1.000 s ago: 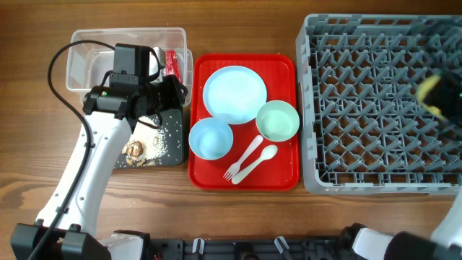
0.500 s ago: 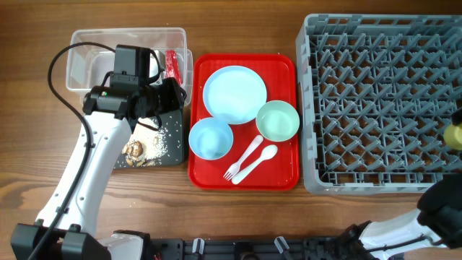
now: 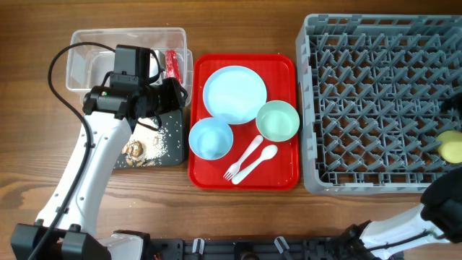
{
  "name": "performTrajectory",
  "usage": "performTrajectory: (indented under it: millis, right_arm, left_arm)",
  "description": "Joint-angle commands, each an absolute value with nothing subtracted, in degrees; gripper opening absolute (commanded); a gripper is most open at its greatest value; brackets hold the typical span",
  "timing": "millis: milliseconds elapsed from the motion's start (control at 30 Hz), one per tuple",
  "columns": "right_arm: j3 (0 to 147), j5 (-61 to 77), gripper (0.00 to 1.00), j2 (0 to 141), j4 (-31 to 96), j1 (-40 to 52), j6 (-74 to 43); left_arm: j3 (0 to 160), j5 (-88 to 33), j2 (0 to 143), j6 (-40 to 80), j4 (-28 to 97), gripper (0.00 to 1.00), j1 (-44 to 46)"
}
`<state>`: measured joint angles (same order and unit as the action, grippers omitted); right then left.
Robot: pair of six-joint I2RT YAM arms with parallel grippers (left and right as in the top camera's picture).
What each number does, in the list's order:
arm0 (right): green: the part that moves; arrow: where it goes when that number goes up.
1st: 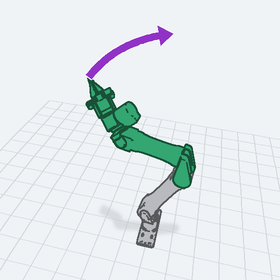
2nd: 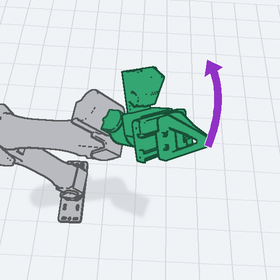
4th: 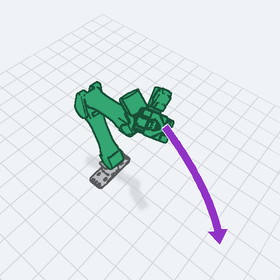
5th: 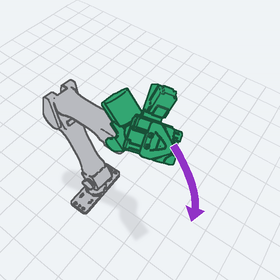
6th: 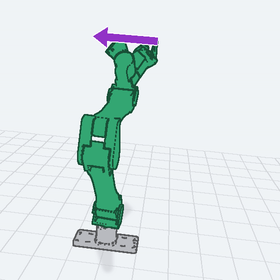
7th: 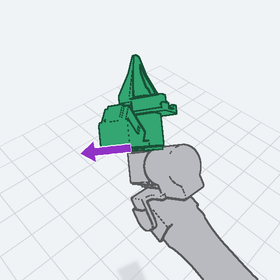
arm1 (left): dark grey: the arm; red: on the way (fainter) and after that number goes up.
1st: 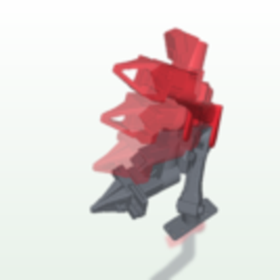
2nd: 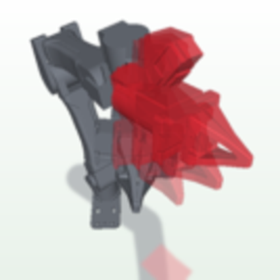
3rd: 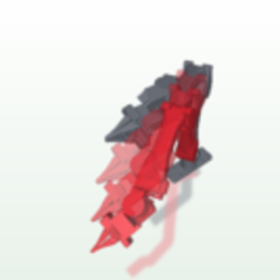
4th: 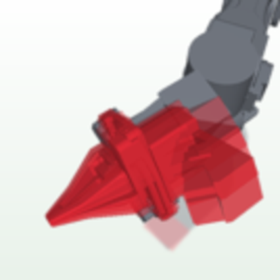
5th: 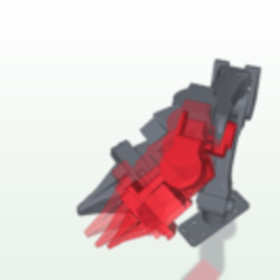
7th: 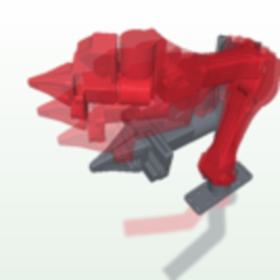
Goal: Sort waste into correct bins and load items into the dishwasher rack
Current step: 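Place the yellow cup in the right side of the rack, release, then grasp the mint green bowl rim with right gripper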
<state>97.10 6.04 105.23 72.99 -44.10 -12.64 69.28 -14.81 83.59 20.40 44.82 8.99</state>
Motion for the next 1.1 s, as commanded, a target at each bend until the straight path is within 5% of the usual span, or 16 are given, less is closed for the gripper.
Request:
performTrajectory:
  millis: [0, 200, 500, 1067]
  right_arm:
    - [100.1, 23.7, 0.99, 97.4, 71.5, -39.8, -2.6]
    - [99.8, 29.4, 0.95, 94.1, 71.6, -18.2, 13.5]
    - [99.8, 8.7, 0.98, 105.8, 67.9, 10.4, 20.8]
    - [97.8, 7.7, 0.88, 121.7, 67.2, 14.2, 16.0]
  left_arm:
    - [69.5, -13.7, 83.3, 19.7, 45.1, 0.49, 9.1]
    - [69.4, -13.4, 83.3, 19.7, 46.3, 0.53, 9.1]
    - [69.4, -13.4, 83.3, 19.7, 47.7, 0.53, 9.1]
    - [69.4, -13.4, 83.3, 19.7, 47.7, 0.54, 9.1]
